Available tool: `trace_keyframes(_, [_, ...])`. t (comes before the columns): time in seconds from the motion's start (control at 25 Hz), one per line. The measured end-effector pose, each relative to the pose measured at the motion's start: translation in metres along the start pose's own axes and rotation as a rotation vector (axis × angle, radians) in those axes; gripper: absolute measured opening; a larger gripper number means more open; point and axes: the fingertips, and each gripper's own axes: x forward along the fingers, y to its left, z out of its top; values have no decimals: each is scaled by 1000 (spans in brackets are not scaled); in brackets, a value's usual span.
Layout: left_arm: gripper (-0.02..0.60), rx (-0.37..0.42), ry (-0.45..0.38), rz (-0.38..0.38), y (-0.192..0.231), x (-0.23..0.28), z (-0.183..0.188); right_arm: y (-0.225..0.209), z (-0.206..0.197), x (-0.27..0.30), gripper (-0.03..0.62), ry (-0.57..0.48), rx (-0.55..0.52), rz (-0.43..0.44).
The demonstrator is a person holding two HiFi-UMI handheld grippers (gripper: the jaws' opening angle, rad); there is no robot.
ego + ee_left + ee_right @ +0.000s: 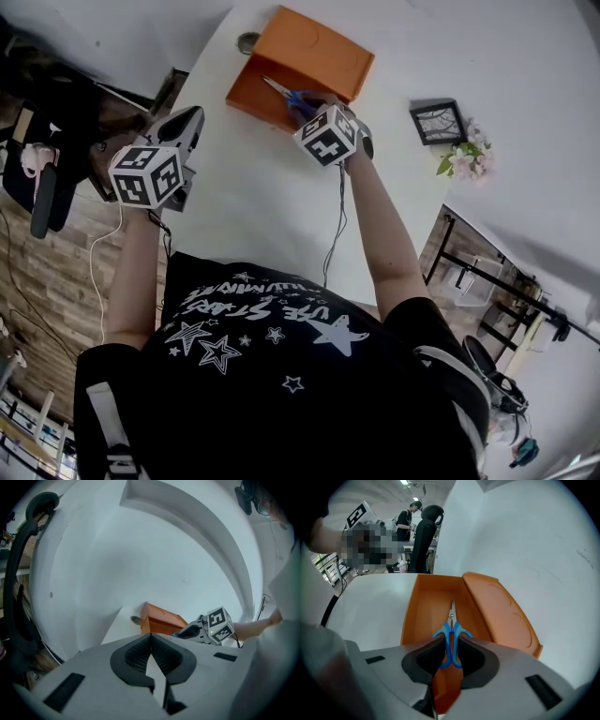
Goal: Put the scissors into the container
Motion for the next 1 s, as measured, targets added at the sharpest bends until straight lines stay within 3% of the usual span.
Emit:
trace_keyframes(0.4, [20,-5,8,-12,-2,9,1,0,-8,9,103,96,-87,-19])
trace_keyframes(1.0, [20,0,9,-16,-4,4,0,3,-8,10,104,107,-68,-24])
